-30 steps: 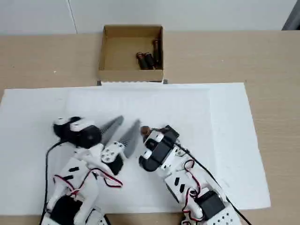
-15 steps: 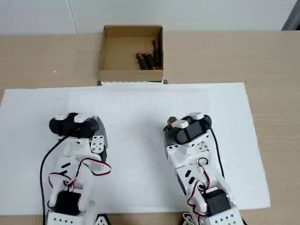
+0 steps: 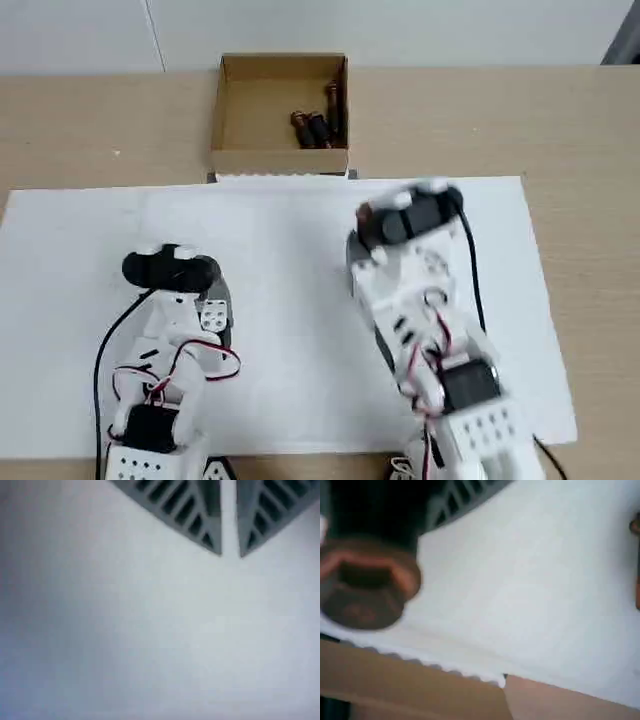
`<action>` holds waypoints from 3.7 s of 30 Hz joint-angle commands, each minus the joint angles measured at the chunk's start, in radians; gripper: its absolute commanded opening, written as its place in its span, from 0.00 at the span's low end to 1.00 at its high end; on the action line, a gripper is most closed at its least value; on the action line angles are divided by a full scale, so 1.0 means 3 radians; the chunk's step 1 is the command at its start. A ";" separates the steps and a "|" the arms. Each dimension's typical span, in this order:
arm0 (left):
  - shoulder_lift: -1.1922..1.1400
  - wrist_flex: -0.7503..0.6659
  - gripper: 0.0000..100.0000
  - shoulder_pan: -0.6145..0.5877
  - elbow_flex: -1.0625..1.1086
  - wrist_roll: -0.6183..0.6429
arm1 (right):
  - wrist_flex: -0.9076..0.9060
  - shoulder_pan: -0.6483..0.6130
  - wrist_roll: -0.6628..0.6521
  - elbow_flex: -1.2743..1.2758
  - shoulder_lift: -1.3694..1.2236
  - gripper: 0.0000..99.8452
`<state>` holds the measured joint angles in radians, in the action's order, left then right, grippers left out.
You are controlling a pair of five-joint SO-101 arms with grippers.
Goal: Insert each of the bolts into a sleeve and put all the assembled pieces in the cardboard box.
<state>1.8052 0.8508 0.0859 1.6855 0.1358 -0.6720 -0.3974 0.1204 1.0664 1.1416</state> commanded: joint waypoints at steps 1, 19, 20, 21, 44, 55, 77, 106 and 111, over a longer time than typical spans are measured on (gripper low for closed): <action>0.0036 0.0107 0.01 -0.0015 -0.0013 -0.0015 | 0.0269 0.0018 0.0046 -0.0742 -0.0862 0.00; 0.0036 0.0102 0.01 -0.0026 -0.0013 -0.0015 | 0.0831 0.0008 -0.1227 -0.4010 -0.4575 0.00; 0.0036 0.0102 0.01 -0.0026 -0.0013 -0.0010 | 0.0831 0.0008 -0.1335 -0.4199 -0.4754 0.00; 0.0036 0.0102 0.01 -0.0026 -0.0013 -0.0010 | 0.0831 0.0008 -0.1442 -0.4393 -0.4928 0.00; 0.0036 0.0102 0.01 -0.0026 -0.0013 -0.0010 | 0.0795 -0.0013 -0.2286 -0.5917 -0.6457 0.17; 0.0036 0.0102 0.01 -0.0031 -0.0013 -0.0005 | -0.0202 -0.0008 -0.2117 -0.6102 -0.6022 0.17; 0.0036 0.0107 0.01 -0.0031 -0.0013 -0.0005 | -0.3250 -0.0008 -0.0823 -0.6102 -0.4846 0.17; 0.0036 0.0113 0.01 -0.0031 -0.0013 -0.0010 | -0.3184 -0.0008 -0.1621 -0.3580 -0.4053 0.17; 0.0036 0.0113 0.01 -0.0031 -0.0013 -0.0010 | -0.2913 -0.0013 -0.1632 -0.3365 -0.4104 0.17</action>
<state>1.8052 0.8800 0.0859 1.6855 0.1373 -1.5865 -0.3928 -0.3567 0.0445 -0.1151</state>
